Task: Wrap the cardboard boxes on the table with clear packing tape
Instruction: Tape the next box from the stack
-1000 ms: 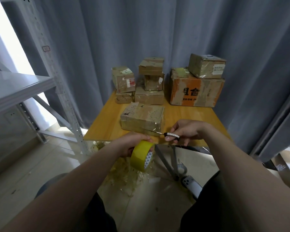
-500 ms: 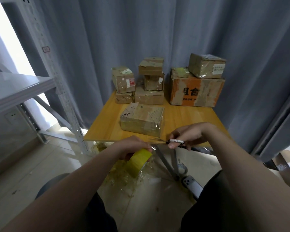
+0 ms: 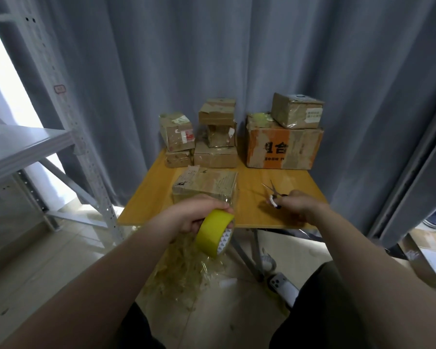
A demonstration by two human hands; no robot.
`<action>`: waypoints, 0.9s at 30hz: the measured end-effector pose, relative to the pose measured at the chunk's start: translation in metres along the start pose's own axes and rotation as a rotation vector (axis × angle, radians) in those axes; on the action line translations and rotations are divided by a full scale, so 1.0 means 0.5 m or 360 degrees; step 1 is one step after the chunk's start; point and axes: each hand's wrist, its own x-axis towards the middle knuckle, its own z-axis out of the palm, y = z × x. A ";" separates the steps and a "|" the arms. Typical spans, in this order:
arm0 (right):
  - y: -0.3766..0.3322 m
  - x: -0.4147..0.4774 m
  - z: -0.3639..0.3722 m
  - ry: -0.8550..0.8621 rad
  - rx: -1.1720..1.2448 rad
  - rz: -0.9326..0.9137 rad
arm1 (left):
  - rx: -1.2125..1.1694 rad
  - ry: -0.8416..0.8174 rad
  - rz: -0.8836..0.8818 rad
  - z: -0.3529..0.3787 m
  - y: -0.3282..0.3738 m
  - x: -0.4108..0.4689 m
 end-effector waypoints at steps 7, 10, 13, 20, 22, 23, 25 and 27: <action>-0.033 0.013 0.006 0.0320 -0.0252 -0.0284 | -0.0015 -0.0018 0.0060 -0.014 0.048 -0.006; -0.071 0.006 0.036 0.0474 -0.0102 -0.0830 | -0.0005 0.0016 0.0064 -0.025 0.056 -0.015; -0.102 0.006 0.084 0.0243 -0.0337 -0.1272 | 0.0011 0.0071 0.0064 -0.038 0.051 -0.019; -0.083 0.054 0.152 0.0122 -0.0743 -0.1428 | -0.0059 0.0128 -0.0018 -0.066 0.027 -0.023; -0.086 0.048 0.150 0.0179 -0.0842 -0.1481 | -0.0078 0.0142 -0.0039 -0.072 0.017 -0.019; -0.090 0.042 0.150 0.0213 -0.0879 -0.1464 | -0.0081 0.0142 -0.0052 -0.074 0.012 -0.016; -0.089 0.043 0.153 0.0277 -0.0860 -0.1424 | -0.0061 0.0135 -0.0077 -0.075 0.003 -0.010; -0.086 0.044 0.155 0.0282 -0.0826 -0.1415 | 0.0007 0.0162 -0.0074 -0.076 -0.008 -0.003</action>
